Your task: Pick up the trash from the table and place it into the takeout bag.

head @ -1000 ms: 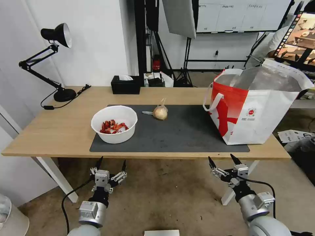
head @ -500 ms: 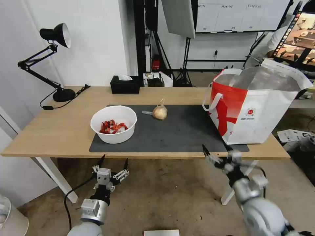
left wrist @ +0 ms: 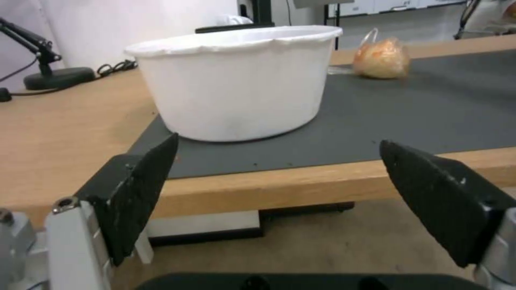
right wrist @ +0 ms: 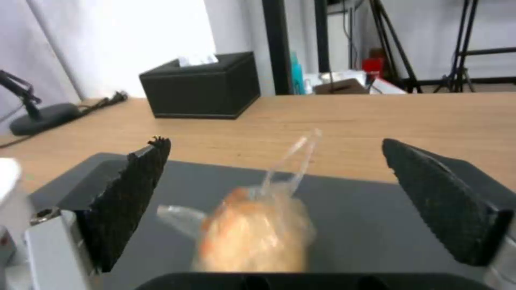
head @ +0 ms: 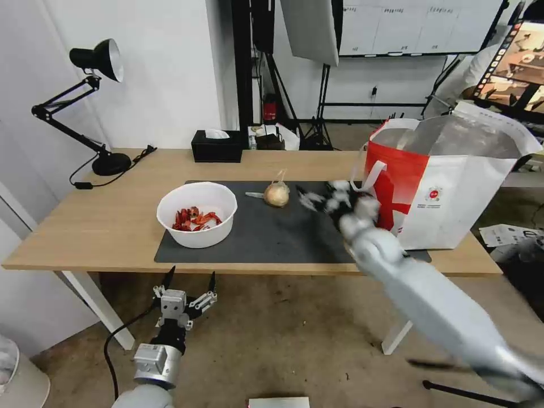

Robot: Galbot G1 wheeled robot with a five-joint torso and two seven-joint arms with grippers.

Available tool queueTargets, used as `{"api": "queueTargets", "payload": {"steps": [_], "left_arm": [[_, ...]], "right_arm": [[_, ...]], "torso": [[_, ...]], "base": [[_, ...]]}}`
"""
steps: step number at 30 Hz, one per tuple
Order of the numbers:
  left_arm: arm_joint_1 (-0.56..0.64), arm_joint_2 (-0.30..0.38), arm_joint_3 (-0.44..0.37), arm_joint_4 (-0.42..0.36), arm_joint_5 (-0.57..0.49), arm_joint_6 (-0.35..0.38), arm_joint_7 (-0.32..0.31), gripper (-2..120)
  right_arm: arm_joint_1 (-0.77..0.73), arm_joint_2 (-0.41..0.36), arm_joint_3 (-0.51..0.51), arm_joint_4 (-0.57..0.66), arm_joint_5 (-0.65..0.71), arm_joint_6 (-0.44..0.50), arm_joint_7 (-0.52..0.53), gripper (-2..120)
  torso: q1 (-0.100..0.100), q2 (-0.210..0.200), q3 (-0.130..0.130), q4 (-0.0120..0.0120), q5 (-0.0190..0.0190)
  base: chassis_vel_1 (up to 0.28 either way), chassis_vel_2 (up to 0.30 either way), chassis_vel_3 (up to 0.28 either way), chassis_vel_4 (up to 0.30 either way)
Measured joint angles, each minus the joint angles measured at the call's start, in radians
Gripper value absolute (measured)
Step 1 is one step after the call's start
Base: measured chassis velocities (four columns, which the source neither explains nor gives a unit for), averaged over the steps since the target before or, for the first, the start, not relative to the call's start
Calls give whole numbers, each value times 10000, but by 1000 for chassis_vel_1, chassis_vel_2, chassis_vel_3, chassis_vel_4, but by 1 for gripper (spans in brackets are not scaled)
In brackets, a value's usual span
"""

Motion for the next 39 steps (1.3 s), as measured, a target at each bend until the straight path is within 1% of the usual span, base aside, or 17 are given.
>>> {"api": "queueTargets", "payload": {"steps": [1, 2, 4, 5, 7, 8, 9, 12, 16, 22, 33, 34, 35, 37, 38, 39], "left_arm": [[0, 0, 0, 0, 0, 0, 0, 100], [7, -33, 0, 29, 7, -12, -1, 100], [14, -66, 21, 56, 13, -26, -1, 100], [14, -66, 21, 56, 13, -26, -1, 100], [15, -72, 41, 93, 15, -51, 1, 100], [11, -70, 44, 116, 16, -58, 1, 100], [11, -70, 44, 116, 16, -58, 1, 100], [2, -71, 39, 179, 17, -78, 13, 100], [13, -73, 20, 182, 16, -84, 23, 100], [-17, -61, 6, 191, 2, -88, 23, 100], [-32, -49, 75, 288, 5, -90, 41, 100], [-32, -47, 90, 289, -2, -86, 41, 100], [-32, -47, 90, 289, -2, -86, 41, 100], [-31, -50, 120, 299, -9, -71, 41, 100], [-31, -50, 120, 299, -9, -71, 41, 100], [-32, -56, 135, 308, -8, -67, 41, 100]], "right_arm": [[0, 0, 0, 0, 0, 0, 0, 100], [408, 414, -183, -776, -231, -150, 13, 100], [993, 966, -317, -1715, -778, -668, 55, 100], [993, 966, -317, -1715, -778, -668, 55, 100], [1429, 1359, -534, -2324, -1100, -1348, 81, 100], [1567, 1484, -626, -2518, -1191, -1521, 79, 100], [1567, 1484, -626, -2518, -1191, -1521, 79, 100], [1757, 1819, -737, -2971, -1342, -2025, -41, 100], [1741, 2005, -726, -3246, -1507, -2230, -185, 100], [1598, 2103, -713, -3251, -1663, -2472, -278, 100], [1446, 2021, -743, -3041, -1876, -2910, -264, 100], [1428, 1996, -742, -3020, -1874, -2972, -279, 95], [1428, 1996, -742, -3020, -1874, -2972, -279, 95], [1413, 1972, -713, -2969, -1838, -3097, -283, 86], [1413, 1972, -713, -2969, -1838, -3097, -283, 86], [1409, 1964, -699, -2953, -1814, -3140, -283, 80]], "torso": [[0, 0, 0, 0, 0], [0, -1, 2, -3, 9], [1, 0, 1, -4, 3], [1, 0, 1, -4, 3], [0, 0, 1, -3, 5], [0, 0, 1, -4, 5], [0, 0, 1, -4, 5], [-2, 0, -1, -5, 5], [-1, 0, -1, -5, 6], [-2, 1, -1, -5, 7], [-3, 2, -1, -6, 7], [-3, 2, 0, -6, 7], [-3, 2, 0, -6, 7], [-3, 2, -1, -5, 7], [-3, 2, -1, -5, 7], [-3, 2, 0, -5, 7]], "base": [[0, 0, 0, 0], [0, 0, 0, 0], [0, 0, 0, 0], [0, 0, 0, 0], [0, 0, 0, 0], [0, 0, 0, 0], [0, 0, 0, 0], [0, 0, 0, 0], [0, 0, 0, 0], [0, 0, 0, 0], [0, 0, 0, 0], [0, 0, 0, 0], [0, 0, 0, 0], [0, 0, 0, 0], [0, 0, 0, 0], [0, 0, 0, 0]]}}
